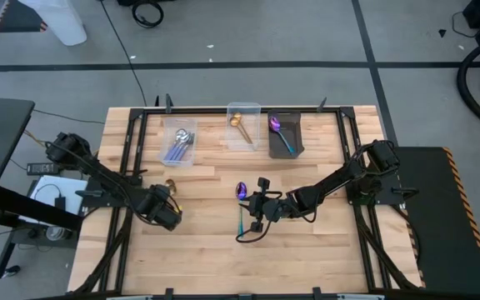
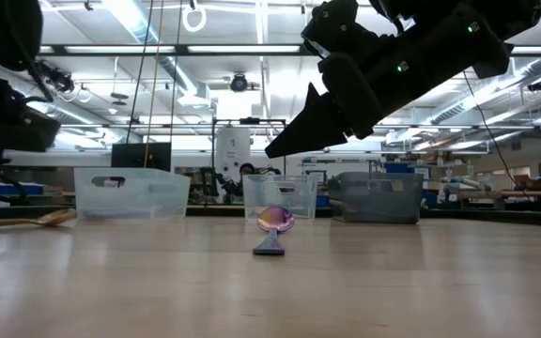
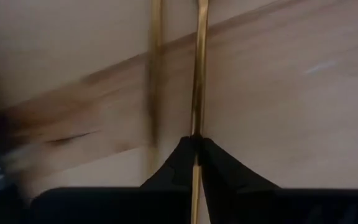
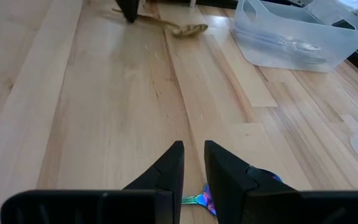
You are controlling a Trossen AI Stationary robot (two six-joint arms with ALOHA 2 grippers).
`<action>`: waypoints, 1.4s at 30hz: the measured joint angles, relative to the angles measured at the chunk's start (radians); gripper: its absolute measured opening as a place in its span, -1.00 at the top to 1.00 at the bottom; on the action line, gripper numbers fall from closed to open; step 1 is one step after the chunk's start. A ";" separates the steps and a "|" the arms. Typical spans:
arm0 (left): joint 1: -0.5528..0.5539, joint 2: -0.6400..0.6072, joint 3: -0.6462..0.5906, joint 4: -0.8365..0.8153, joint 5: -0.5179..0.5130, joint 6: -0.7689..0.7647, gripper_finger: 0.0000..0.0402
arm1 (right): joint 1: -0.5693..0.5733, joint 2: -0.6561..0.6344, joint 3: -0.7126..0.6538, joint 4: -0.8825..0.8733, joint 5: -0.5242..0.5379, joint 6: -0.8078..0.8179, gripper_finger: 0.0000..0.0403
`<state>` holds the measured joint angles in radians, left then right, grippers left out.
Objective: Sort silverware by color (type)
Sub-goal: Put the gold spoon into the right transparent bin
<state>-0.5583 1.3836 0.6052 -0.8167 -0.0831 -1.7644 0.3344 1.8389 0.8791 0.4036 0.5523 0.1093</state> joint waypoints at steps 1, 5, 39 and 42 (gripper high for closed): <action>0.000 -0.004 0.007 -0.029 0.002 0.004 0.90 | 0.000 0.000 0.000 0.000 -0.002 0.000 0.63; -0.001 -0.027 0.046 -0.074 -0.027 0.008 0.90 | 0.000 0.000 0.000 0.000 -0.004 0.000 0.63; 0.398 -0.030 0.143 0.299 -0.219 0.727 0.89 | 0.003 0.000 0.000 0.007 0.003 -0.008 0.63; 0.417 -0.030 0.143 0.319 -0.211 0.757 0.89 | 0.003 0.000 0.000 0.007 0.004 -0.007 0.63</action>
<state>-0.1417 1.3537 0.7483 -0.4981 -0.2940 -1.0079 0.3370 1.8389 0.8791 0.4110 0.5560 0.1020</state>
